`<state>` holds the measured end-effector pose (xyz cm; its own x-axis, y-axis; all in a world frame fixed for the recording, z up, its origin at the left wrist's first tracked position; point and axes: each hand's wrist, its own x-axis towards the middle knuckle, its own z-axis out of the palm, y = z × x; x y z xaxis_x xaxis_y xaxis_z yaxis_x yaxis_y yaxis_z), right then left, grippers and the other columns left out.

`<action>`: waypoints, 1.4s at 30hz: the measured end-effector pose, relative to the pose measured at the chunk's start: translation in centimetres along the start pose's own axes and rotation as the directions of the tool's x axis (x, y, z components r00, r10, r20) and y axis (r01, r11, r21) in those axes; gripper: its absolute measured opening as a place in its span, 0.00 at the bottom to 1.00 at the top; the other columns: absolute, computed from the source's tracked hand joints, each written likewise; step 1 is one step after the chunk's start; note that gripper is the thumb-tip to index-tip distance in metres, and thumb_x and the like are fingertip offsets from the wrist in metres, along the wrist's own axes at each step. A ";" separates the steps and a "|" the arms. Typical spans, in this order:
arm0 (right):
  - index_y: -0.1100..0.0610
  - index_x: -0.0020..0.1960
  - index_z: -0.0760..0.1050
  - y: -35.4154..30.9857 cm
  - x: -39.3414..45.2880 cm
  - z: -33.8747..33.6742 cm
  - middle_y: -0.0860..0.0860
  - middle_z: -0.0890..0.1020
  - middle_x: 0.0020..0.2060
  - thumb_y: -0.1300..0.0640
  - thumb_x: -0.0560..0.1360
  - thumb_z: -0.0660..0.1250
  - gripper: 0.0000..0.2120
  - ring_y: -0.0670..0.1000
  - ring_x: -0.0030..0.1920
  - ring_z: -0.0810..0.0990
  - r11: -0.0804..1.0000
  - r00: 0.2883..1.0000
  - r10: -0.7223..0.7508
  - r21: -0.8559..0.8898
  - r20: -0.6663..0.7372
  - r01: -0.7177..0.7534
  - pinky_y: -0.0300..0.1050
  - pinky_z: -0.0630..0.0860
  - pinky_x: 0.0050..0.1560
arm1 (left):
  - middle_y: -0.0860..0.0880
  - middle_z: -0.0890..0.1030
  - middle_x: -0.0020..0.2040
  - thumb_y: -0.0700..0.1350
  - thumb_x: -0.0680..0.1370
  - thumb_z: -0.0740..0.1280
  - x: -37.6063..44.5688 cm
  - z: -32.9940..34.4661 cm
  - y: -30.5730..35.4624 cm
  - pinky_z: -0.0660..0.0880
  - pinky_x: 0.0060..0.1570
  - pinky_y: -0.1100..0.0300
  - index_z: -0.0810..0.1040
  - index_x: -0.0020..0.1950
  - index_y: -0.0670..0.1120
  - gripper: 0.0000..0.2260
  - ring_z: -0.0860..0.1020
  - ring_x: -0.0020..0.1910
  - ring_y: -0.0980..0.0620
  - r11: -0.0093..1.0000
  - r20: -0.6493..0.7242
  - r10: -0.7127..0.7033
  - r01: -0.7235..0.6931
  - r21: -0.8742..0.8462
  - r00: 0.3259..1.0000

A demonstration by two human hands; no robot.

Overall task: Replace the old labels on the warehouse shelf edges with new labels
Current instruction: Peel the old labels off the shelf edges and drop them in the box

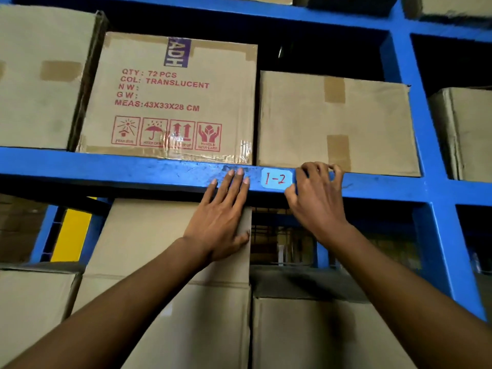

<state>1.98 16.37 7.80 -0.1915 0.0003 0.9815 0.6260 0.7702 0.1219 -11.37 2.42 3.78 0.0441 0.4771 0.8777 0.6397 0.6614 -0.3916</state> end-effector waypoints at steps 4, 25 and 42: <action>0.62 0.60 0.72 -1.2 -0.4 0.7 0.58 0.73 0.60 0.53 0.76 0.55 0.18 0.56 0.63 0.66 0.997 0.997 0.071 0.011 -0.042 -0.071 0.55 0.53 0.66 | 0.43 0.36 0.76 0.62 0.72 0.60 0.0 1.1 -0.3 0.37 0.73 0.47 0.34 0.74 0.43 0.45 0.33 0.74 0.46 1.000 -0.069 0.022 -0.024 -0.019 0.997; 0.63 0.48 0.76 -2.8 1.6 0.1 0.57 0.78 0.54 0.57 0.73 0.61 0.10 0.57 0.59 0.70 0.996 0.988 0.059 -0.062 -0.142 -0.068 0.55 0.57 0.65 | 0.39 0.42 0.77 0.62 0.70 0.60 0.0 2.5 -0.2 0.40 0.73 0.43 0.39 0.75 0.40 0.46 0.40 0.76 0.42 0.996 -0.189 0.035 -0.051 -0.079 0.981; 0.63 0.32 0.77 -2.3 2.2 -2.2 0.58 0.83 0.42 0.56 0.66 0.67 0.10 0.56 0.49 0.78 0.891 0.990 0.141 0.435 0.011 -0.132 0.53 0.76 0.48 | 0.39 0.42 0.77 0.63 0.69 0.60 0.1 2.3 0.1 0.40 0.73 0.42 0.38 0.75 0.40 0.47 0.40 0.76 0.42 0.998 -0.168 0.010 -0.019 -0.052 0.986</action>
<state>1.75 13.18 9.97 -0.1096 0.1157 0.9872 0.2535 0.9636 -0.0848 -13.09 3.86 3.14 0.1789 0.3801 0.9075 0.6775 0.6212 -0.3938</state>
